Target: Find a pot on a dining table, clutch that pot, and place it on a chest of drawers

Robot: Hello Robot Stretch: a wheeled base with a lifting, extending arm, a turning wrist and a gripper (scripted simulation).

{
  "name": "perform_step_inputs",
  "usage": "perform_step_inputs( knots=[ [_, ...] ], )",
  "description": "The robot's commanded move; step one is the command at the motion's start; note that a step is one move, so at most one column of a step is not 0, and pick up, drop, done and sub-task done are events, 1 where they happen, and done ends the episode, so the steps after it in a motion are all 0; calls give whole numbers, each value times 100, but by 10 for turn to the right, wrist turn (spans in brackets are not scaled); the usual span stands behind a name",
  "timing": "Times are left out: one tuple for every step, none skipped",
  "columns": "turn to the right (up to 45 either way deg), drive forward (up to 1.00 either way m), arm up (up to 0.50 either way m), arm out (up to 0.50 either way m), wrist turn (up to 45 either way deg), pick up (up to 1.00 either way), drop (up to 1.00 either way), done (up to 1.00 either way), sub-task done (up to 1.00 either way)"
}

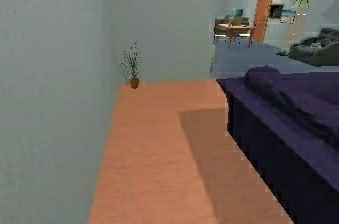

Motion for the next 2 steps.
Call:
perform_step_inputs(
  knots=[
    [0, 100, 0, 0, 0, 0, 0, 0, 0],
    [0, 100, 0, 0, 0, 0, 0, 0, 0]
  ],
)
